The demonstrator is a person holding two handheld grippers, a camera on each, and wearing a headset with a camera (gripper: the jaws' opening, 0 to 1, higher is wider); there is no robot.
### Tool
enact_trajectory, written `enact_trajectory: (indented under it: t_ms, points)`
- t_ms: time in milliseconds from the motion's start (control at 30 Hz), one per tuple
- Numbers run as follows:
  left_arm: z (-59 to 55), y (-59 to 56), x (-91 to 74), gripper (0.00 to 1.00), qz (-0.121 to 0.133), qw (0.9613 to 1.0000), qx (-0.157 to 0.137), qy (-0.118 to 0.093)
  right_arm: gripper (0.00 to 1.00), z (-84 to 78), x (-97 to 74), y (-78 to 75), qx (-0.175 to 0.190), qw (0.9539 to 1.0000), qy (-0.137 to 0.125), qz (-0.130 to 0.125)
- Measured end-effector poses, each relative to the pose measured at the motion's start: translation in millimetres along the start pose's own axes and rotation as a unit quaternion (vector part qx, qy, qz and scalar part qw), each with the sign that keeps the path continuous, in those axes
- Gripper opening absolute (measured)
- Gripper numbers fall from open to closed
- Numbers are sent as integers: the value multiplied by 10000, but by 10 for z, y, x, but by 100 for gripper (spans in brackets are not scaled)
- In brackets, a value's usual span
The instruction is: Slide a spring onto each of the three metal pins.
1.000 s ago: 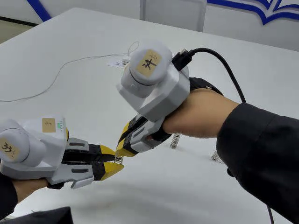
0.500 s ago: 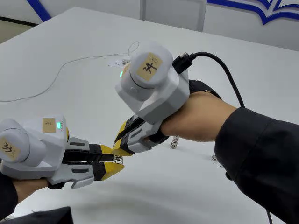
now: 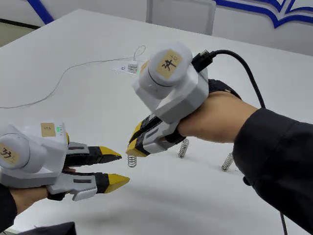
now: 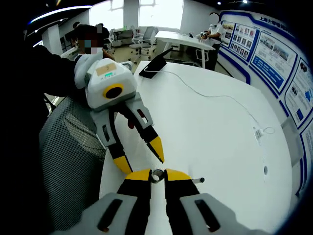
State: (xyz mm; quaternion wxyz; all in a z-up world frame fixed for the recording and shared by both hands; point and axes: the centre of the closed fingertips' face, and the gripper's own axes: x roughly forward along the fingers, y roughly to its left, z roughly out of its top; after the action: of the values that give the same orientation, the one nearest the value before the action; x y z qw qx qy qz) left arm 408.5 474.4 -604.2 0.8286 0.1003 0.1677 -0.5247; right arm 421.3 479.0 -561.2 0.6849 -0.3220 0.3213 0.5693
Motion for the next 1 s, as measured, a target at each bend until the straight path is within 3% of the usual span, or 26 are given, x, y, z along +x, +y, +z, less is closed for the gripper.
enact_trajectory:
  t_ms: [333, 667, 767, 1000]
  points:
    - [6, 79, -22, 51, 192, 9996, -205, -54, 11, -29, -152, -263, 213, 9993, -82, -301]
    - [14, 133, -39, 60, 312, 9990, -302, -103, 11, -52, -243, -488, 368, 9974, -151, -594]
    - [8, 137, -37, 62, 325, 9989, -311, -87, 11, -46, -247, -620, 423, 9963, -207, -717]
    - [4, 149, -37, 65, 356, 9988, -329, -66, 11, -67, -170, -752, 514, 9941, -268, -921]
